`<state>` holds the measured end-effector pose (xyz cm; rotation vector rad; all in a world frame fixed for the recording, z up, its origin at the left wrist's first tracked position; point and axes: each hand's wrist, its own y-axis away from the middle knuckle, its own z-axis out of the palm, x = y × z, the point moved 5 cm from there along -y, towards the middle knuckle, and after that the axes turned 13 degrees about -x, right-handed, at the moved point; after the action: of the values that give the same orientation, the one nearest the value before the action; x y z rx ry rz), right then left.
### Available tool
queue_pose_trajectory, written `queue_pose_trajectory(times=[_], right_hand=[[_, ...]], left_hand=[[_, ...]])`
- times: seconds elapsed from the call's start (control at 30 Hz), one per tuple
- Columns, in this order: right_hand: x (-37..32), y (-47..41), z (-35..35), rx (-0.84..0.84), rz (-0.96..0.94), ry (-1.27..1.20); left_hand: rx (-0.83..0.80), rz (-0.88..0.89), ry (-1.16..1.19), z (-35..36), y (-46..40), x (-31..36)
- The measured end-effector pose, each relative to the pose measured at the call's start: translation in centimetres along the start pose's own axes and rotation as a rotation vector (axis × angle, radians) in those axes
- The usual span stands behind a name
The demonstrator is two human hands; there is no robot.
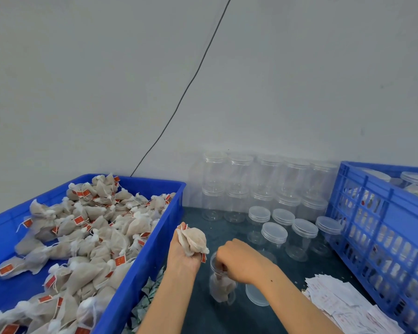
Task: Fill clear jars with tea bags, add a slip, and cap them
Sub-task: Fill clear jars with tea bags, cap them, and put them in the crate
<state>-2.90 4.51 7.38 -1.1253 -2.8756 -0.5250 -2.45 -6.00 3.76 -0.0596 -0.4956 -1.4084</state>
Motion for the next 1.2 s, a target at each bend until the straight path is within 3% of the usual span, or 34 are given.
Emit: queue_pose_trajectory(times=[0.17,0.3,0.4,0.53,0.67,0.83,1.0,1.2], right_hand=[[0.4,0.0,-0.4,-0.006,0.006,-0.044],[1.2,1.2,-0.8,0.355,0.184,-0.231],[1.5,1.9,-0.8,0.599,0.135,-0.589],[1.3,0.7,-0.6,0.502,-0.049,-1.175],[0.5,0.6,-1.5,0.529,-0.142,-1.111],[0.8,1.1,-2.1,0.628,-0.098,-1.035],[0.9,1.0,-1.6,0.629,-0.131,-1.353],[1.6,0.8,-1.8,0.641,-0.211,-1.727]], left_hand=[[-0.023,-0.005,-0.013,0.3,-0.4,-0.2],[-0.025,-0.014,0.028,0.5,-0.3,-0.1],[-0.019,-0.046,0.066,0.9,-0.3,-0.5],[-0.070,-0.121,0.090,2.1,-0.3,-1.3],[-0.060,-0.127,-0.142,1.7,-0.6,-1.8],[0.050,0.024,-0.312,0.9,-0.6,-0.8],[0.072,0.118,-0.340,1.3,-0.4,0.5],[0.076,0.199,-0.154,2.4,-0.1,2.6]])
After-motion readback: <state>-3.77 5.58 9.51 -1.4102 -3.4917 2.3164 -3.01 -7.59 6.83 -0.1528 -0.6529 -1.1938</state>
